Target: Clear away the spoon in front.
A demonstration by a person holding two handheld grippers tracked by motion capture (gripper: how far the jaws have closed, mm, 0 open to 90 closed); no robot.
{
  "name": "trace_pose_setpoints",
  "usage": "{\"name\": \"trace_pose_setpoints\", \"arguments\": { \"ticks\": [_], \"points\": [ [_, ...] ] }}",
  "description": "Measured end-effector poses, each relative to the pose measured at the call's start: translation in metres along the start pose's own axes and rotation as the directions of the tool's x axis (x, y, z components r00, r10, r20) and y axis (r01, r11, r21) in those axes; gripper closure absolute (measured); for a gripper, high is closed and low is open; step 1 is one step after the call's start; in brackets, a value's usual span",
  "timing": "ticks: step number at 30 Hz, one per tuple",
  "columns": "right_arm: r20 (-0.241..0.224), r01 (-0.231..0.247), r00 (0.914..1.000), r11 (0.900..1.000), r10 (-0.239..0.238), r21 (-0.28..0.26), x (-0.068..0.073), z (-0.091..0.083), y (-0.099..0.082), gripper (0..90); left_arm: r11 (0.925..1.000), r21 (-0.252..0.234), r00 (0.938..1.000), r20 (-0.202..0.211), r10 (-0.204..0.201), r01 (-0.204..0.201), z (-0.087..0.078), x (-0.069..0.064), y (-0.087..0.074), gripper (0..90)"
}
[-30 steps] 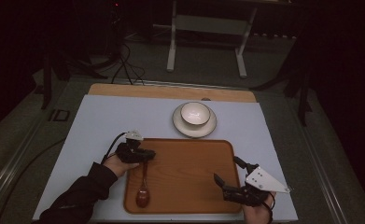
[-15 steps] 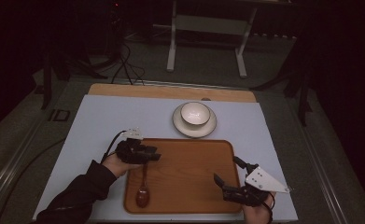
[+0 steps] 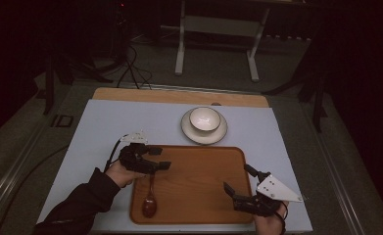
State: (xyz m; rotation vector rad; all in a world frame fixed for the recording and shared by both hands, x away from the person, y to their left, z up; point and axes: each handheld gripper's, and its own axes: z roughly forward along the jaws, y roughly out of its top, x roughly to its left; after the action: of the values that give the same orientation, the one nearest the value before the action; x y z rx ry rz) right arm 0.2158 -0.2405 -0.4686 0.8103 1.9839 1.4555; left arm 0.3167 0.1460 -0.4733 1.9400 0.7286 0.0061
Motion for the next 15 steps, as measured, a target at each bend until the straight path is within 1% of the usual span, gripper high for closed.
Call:
{"name": "trace_pose_setpoints", "arguments": {
  "ticks": [1, 3, 5, 7, 9, 10, 11, 12, 15],
  "points": [
    [-0.001, -0.001, 1.0000, 1.0000, 0.001, 0.001, 0.000, 0.000, 0.000, 13.3, 1.0000, -0.003, 1.0000, 0.010, -0.001, 0.001, -0.003, 0.000, 0.000, 22.1],
    [-0.002, -0.002, 1.0000, 1.0000, 0.002, 0.002, 0.000, 0.000, 0.000, 13.3, 0.9997, -0.018, 0.9986, 0.050, 0.015, -0.014, -0.008, -0.001, 0.000, 13.1],
    [-0.003, 0.000, 1.0000, 1.0000, 0.000, 0.002, 0.000, 0.000, 0.000, 13.3, 0.9996, -0.016, 0.9991, 0.037, 0.022, -0.022, -0.013, -0.003, 0.001, 12.7],
    [-0.004, -0.001, 1.0000, 1.0000, 0.001, 0.001, 0.000, 0.000, 0.000, 13.3, 0.9993, -0.022, 0.9988, 0.037, 0.031, -0.030, -0.019, -0.005, 0.000, 9.7],
    [-0.003, -0.002, 1.0000, 1.0000, 0.002, 0.002, 0.000, 0.000, 0.000, 13.3, 0.9986, -0.045, 0.9992, 0.028, 0.027, -0.026, -0.024, -0.006, -0.003, 9.1],
    [-0.004, -0.003, 1.0000, 1.0000, 0.003, 0.002, 0.000, 0.000, 0.000, 13.3, 0.9984, -0.050, 0.9993, 0.027, 0.027, -0.026, -0.026, -0.006, -0.005, 7.1],
    [-0.004, -0.003, 1.0000, 1.0000, 0.003, 0.001, 0.000, 0.000, 0.000, 13.3, 0.9983, -0.052, 0.9989, 0.037, 0.028, -0.026, -0.028, -0.006, -0.007, 4.1],
    [-0.003, -0.001, 1.0000, 1.0000, 0.001, 0.000, 0.000, 0.000, 0.000, 13.3, 0.9983, -0.050, 0.9989, 0.036, 0.030, -0.028, -0.030, -0.007, -0.008, 2.8],
    [-0.001, -0.001, 1.0000, 1.0000, 0.001, -0.001, 0.001, 0.000, 0.001, 13.3, 0.9976, -0.057, 0.9991, 0.015, 0.040, -0.039, -0.036, -0.010, -0.013, 1.6]
  ]
}}
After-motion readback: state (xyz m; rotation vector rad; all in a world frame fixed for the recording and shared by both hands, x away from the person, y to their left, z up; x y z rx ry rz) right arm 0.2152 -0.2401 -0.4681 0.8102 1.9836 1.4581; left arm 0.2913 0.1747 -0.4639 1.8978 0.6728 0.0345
